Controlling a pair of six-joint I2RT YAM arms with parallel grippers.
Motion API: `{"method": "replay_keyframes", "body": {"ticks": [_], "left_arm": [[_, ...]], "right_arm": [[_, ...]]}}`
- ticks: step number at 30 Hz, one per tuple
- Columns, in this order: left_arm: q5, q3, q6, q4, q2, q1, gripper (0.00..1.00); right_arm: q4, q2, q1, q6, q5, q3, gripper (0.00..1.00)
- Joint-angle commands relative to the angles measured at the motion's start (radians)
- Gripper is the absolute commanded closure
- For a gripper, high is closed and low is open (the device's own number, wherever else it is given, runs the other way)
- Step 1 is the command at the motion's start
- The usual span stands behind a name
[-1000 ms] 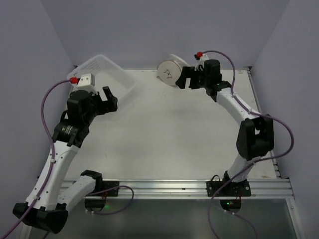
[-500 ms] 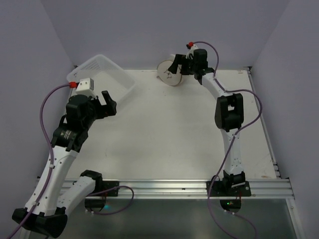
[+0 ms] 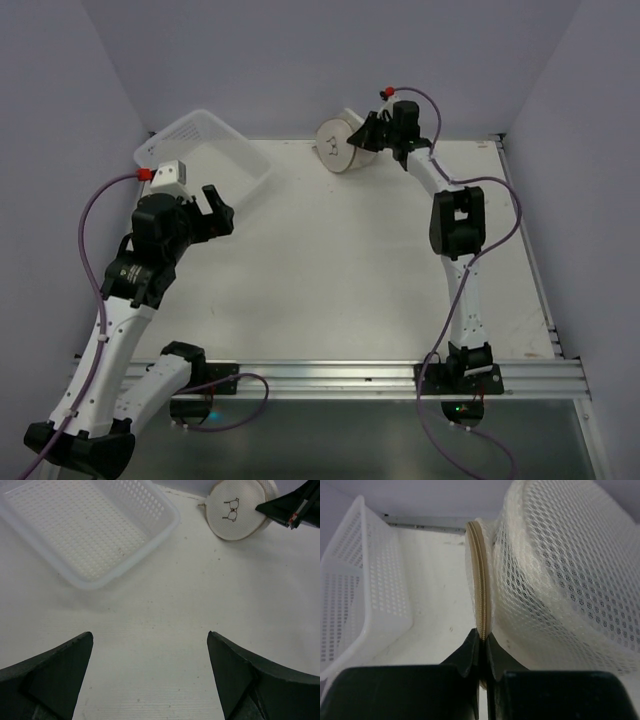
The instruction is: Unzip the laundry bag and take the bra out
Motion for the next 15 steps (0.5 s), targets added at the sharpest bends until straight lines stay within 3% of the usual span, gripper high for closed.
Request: {"method": "replay_keyframes", "body": {"ticks": [1, 7, 11, 15], "left_arm": [[0.027, -0.011, -0.027, 0.005, -0.02, -0.01, 0.0], [0.052, -0.021, -0.033, 0.03, -0.037, -0.01, 0.0], [0.093, -0.04, -0.041, 0.062, -0.04, -0.01, 0.0], [0.158, -0.072, -0.049, 0.105, -0.034, -0.01, 0.0]], "right_arm": [[0.085, -0.135, 0.007, 0.08, -0.136, -0.152, 1.0], [0.36, -0.491, 0.075, 0.241, -0.218, -0.669, 1.0], [0.562, -0.773, 0.14, 0.465, -0.213, -0.973, 1.0], [0.699, -0.921, 0.209, 0.637, -0.204, -1.264, 1.0]]}}
